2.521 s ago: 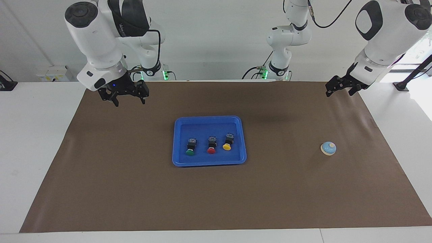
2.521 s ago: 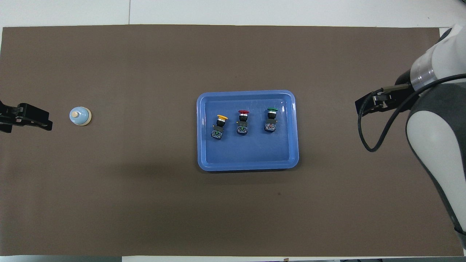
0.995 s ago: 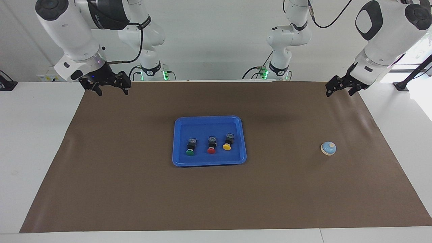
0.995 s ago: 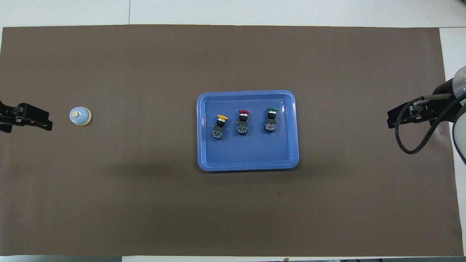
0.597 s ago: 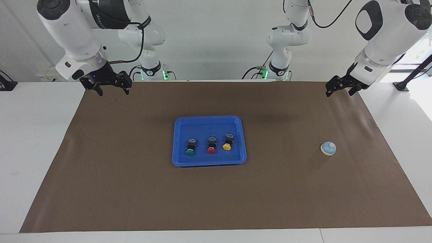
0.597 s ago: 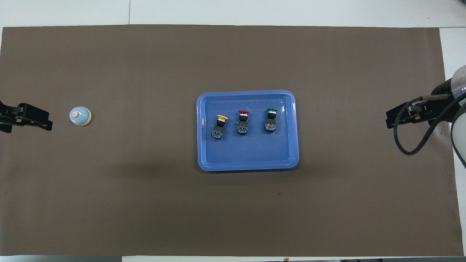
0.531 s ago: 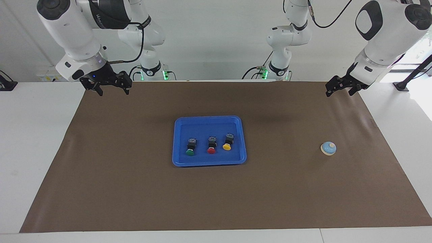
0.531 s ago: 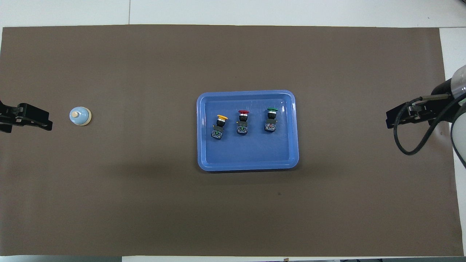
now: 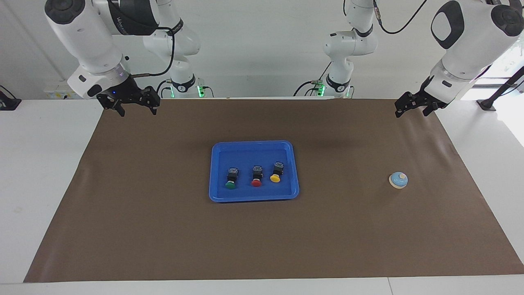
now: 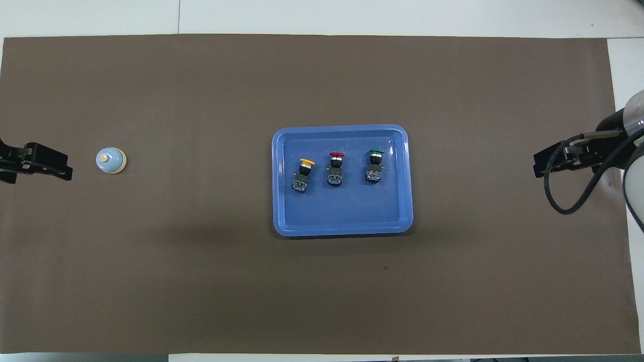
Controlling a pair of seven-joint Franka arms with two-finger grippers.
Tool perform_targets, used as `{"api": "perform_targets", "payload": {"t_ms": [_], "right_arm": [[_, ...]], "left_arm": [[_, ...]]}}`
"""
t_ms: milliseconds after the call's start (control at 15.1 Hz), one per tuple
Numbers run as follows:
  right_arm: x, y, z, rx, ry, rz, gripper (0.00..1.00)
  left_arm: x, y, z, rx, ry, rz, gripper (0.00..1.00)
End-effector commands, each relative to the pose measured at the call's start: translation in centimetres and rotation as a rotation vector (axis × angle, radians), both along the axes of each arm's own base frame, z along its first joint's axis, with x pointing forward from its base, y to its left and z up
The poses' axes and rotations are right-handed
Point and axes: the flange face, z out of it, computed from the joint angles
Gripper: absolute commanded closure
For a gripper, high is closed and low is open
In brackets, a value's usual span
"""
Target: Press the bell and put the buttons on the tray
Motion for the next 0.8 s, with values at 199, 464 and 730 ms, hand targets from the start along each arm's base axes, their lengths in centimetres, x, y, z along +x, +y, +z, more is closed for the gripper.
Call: {"api": "perform_targets", "payload": {"t_ms": [199,464,730], "right_arm": [[-0.5,-0.1,0.2,0.016,-0.005,0.014,0.00],[-0.5,-0.1,0.2,0.016,-0.005,0.014,0.00],[-0.5,-0.1,0.2,0.016,-0.005,0.014,0.00]], "left_arm": [[-0.5,0.1,0.4,-0.012,-0.007,0.015,0.00],[-0.5,0.1,0.5,-0.012,-0.012,0.021,0.00],[0.7,0.4,0.8,-0.012,-0.105,0.027,0.90]]}}
